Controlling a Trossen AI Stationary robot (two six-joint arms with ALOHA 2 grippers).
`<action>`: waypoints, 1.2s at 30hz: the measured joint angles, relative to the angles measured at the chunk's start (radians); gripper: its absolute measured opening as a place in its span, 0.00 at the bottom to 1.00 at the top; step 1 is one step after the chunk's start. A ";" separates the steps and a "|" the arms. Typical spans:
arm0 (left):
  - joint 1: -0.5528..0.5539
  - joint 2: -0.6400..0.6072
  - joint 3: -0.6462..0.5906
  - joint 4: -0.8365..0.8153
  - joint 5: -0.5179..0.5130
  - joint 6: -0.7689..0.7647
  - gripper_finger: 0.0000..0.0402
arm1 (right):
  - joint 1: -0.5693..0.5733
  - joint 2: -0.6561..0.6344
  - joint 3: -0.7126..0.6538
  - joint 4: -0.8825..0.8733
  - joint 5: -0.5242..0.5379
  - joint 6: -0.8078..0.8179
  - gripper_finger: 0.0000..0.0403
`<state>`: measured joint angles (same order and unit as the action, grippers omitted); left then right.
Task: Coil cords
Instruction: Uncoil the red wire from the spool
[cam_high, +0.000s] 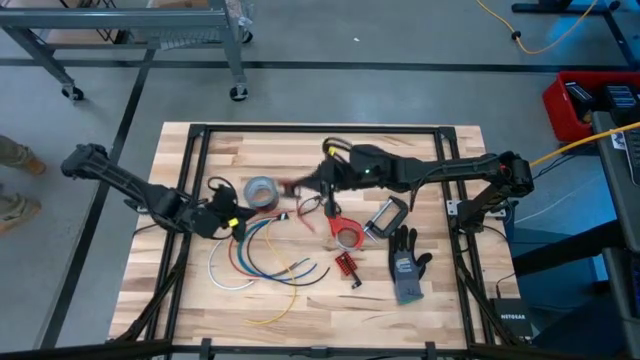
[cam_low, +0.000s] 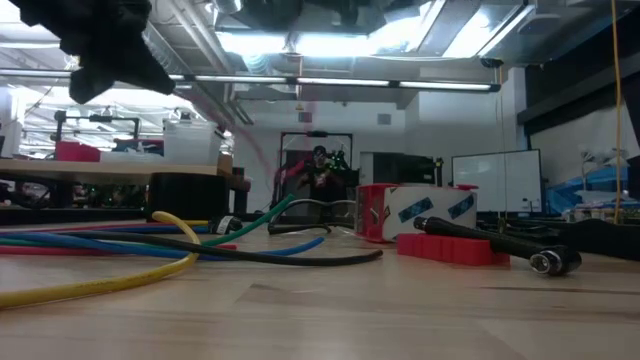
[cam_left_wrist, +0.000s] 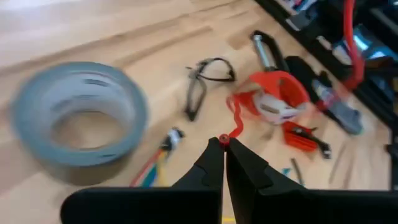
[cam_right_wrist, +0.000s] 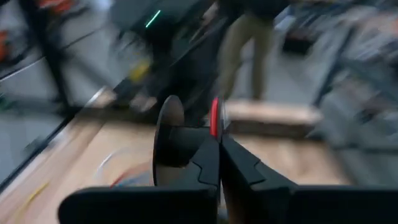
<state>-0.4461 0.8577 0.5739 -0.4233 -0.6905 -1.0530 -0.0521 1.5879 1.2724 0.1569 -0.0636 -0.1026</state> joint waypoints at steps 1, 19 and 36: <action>0.000 0.024 0.000 0.047 0.003 0.022 0.00 | 0.000 0.000 0.000 0.038 0.049 -0.008 0.01; 0.000 0.108 0.042 0.756 0.040 0.522 0.00 | -0.001 0.000 0.000 -0.375 0.473 -0.196 0.01; 0.000 -0.151 0.095 0.747 0.040 0.778 0.00 | -0.001 0.000 0.000 -0.704 0.498 -0.190 0.01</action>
<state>-0.4465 0.7063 0.6693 0.3240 -0.6506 -0.2751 -0.0532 1.5883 1.2724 -0.5471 0.4348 -0.2929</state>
